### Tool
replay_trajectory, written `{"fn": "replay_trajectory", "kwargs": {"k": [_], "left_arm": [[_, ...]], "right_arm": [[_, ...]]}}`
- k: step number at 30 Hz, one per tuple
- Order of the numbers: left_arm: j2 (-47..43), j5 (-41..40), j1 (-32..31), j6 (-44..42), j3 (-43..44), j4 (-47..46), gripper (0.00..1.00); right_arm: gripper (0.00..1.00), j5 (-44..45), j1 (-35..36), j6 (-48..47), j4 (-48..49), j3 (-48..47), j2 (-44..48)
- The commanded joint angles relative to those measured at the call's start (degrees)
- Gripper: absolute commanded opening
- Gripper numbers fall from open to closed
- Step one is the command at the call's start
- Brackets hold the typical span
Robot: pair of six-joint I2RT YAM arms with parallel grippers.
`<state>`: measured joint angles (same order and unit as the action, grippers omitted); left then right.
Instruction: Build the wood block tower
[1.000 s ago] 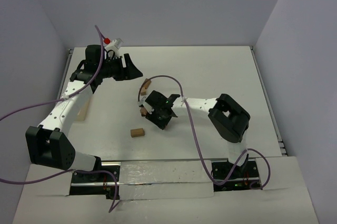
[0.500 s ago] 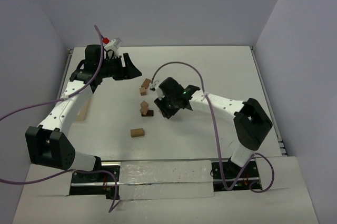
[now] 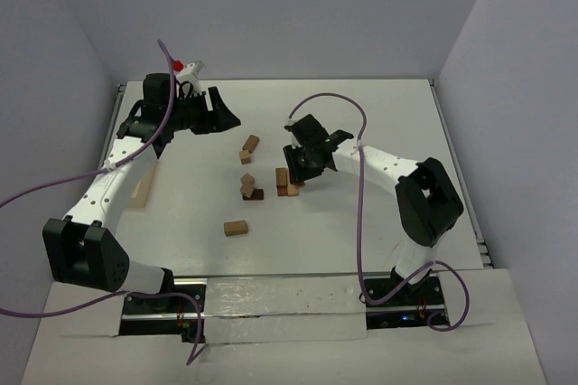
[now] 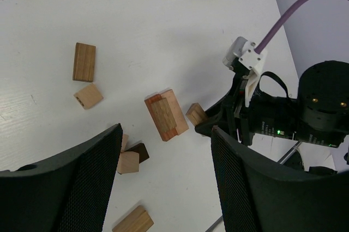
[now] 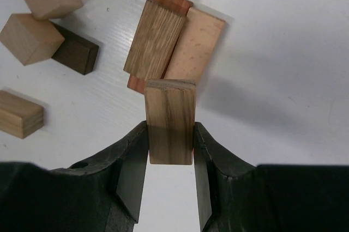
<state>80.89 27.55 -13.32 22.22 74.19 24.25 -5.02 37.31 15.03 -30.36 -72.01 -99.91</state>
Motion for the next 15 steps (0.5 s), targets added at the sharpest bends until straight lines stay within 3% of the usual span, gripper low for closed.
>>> {"fn": "replay_trajectory", "kwargs": {"k": [1,15], "left_arm": [[0.32,-0.22,0.47,-0.08,2.62,-0.53,0.72],[0.81,0.71,0.63,0.11,2.59,-0.64,0.72]], "right_arm": [[0.08,1.86,-0.71,4.08,-0.76,-4.54,-2.77],[0.11,-0.51,-3.25,6.16,-3.02,-9.02,-9.67]]}}
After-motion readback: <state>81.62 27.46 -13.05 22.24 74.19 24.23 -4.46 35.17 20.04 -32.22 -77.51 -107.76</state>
